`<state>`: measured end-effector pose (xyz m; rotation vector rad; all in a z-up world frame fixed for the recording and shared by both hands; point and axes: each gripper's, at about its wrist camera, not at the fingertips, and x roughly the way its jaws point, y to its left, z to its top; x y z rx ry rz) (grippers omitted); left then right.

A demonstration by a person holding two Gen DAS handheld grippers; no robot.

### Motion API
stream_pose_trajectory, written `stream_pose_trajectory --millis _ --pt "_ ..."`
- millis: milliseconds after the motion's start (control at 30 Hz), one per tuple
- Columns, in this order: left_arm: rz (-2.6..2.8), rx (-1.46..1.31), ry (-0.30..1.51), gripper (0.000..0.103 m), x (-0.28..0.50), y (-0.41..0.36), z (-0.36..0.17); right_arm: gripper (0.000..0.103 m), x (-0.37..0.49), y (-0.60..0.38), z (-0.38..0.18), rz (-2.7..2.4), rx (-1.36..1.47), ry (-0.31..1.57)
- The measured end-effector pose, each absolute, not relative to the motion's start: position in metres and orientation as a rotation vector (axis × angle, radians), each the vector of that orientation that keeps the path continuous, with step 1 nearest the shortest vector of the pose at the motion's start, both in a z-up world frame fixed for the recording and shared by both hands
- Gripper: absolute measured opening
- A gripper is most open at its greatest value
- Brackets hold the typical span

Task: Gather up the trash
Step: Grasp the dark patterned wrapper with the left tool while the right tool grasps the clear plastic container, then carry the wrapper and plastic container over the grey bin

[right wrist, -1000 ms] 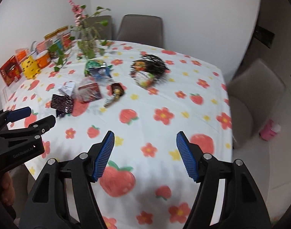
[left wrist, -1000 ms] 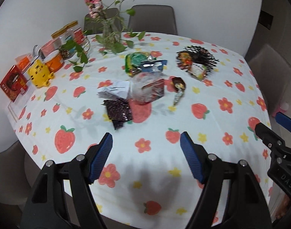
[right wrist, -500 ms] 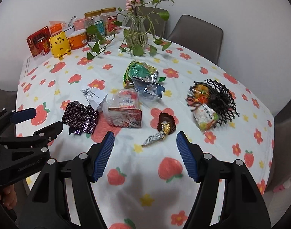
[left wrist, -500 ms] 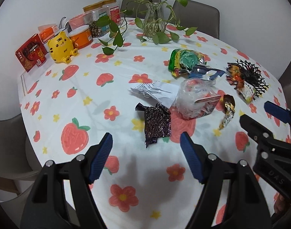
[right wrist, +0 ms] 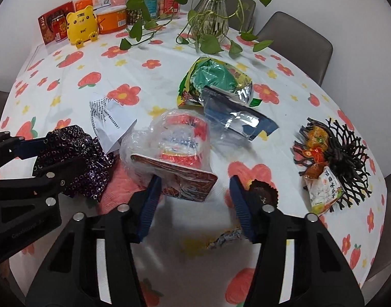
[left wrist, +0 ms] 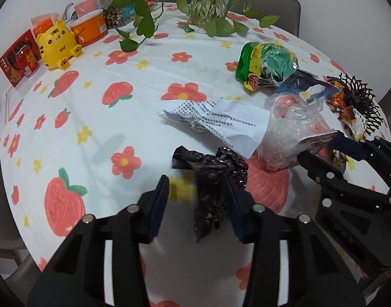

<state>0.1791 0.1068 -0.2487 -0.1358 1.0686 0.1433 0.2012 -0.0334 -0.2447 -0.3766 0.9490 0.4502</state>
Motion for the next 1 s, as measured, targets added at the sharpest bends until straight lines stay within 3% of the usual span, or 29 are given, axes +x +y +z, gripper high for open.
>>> stream_pose_trajectory --millis 33,100,233,433,1000 --pt "0.131 -0.145 1.07 0.027 0.18 0.108 -0.251 0.031 0.202 -0.033 -0.245 0.456 -0.368 0.954" --pt "0.11 -0.153 1.064 0.019 0.18 0.109 -0.251 0.021 0.201 -0.033 -0.243 0.468 -0.349 0.953" --pt "0.078 -0.136 1.045 0.007 0.179 0.105 -0.246 0.014 0.198 -0.031 -0.238 0.487 -0.325 0.951" --pt "0.067 -0.129 1.034 0.005 0.165 0.104 -0.235 0.007 0.182 -0.03 -0.227 0.515 -0.288 0.947" --pt "-0.166 0.007 0.905 0.005 0.112 0.054 -0.159 0.004 0.095 -0.097 -0.142 0.298 -0.116 0.849"
